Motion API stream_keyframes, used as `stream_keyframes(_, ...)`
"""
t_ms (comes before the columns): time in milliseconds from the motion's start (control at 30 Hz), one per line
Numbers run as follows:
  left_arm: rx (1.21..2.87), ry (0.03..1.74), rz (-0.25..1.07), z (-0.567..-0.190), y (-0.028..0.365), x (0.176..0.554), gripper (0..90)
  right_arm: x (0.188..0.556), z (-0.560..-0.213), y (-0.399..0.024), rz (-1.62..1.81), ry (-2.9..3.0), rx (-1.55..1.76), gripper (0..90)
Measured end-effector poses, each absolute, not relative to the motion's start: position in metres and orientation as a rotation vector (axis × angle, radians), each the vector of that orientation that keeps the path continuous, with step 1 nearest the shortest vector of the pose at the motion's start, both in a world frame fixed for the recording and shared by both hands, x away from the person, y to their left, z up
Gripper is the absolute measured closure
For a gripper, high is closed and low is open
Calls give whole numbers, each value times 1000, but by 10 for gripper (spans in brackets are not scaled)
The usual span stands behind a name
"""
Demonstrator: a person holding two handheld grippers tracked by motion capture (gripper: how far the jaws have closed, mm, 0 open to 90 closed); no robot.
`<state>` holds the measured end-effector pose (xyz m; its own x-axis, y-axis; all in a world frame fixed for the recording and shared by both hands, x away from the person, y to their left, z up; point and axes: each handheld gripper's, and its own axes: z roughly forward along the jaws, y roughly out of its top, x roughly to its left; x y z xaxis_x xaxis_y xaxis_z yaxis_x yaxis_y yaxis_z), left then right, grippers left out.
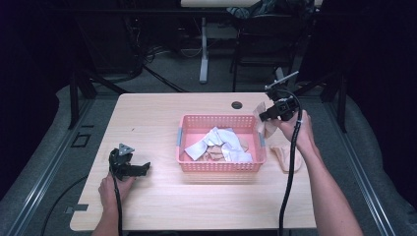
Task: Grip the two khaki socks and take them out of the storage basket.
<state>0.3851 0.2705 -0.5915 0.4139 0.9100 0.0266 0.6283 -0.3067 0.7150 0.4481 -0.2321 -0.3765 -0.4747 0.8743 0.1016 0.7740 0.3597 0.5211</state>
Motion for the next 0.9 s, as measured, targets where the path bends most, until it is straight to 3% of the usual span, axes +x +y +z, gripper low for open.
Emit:
stream_keyframes(433,2043,1299,579,-592,270,385,4,443,-380,-267,743,2347,1557,854)
stream_keyframes(900,2038,1302,577,-592,270,386,4,452,-421,-297,657,2322,1681,854)
